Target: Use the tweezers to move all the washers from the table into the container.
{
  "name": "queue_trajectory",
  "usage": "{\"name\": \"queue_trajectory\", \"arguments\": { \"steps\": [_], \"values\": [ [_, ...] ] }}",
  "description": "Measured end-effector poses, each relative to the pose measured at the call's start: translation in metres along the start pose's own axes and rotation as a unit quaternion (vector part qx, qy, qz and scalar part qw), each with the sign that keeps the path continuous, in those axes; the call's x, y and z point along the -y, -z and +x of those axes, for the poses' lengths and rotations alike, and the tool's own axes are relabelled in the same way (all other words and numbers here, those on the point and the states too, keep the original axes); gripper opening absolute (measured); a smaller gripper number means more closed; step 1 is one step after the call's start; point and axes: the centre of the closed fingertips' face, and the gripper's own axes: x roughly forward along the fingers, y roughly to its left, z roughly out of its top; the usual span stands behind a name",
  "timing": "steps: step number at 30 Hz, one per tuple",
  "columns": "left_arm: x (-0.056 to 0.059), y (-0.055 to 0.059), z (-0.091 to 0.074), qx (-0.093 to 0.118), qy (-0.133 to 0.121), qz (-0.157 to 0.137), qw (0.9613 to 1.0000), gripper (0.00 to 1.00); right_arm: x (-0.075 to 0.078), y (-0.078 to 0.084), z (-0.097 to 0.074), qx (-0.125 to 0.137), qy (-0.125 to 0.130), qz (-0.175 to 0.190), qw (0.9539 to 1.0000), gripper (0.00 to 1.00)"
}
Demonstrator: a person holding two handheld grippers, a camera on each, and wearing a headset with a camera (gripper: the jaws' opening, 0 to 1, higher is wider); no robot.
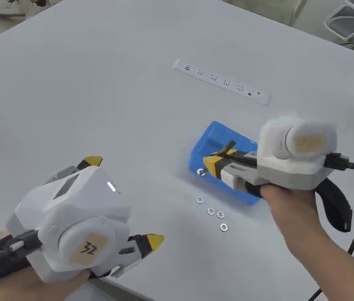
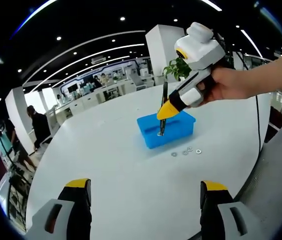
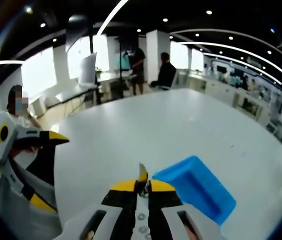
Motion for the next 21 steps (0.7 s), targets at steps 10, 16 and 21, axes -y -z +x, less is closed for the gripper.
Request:
{"name": "queue_trajectory", "arguments": {
  "steps": [10, 16, 21],
  "values": [
    [0.000, 0.001, 0.000, -0.001, 0.001, 0.000, 1.0000, 0.91, 0.023, -0.027, 0.002, 0.028, 0.022, 0.003, 0.9993, 0.04],
    [0.000, 0.002, 0.001, -0.006, 0.001, 0.003, 1.0000, 0.91, 0.036, -0.019, 0.016, 0.014, 0.028, 0.004, 0.9995, 0.04],
    [0.001, 0.003, 0.001, -0.009, 0.001, 0.005, 0.9999, 0.91, 0.043, -0.005, 0.030, -0.004, 0.034, 0.013, 0.9993, 0.04]
  ]
}}
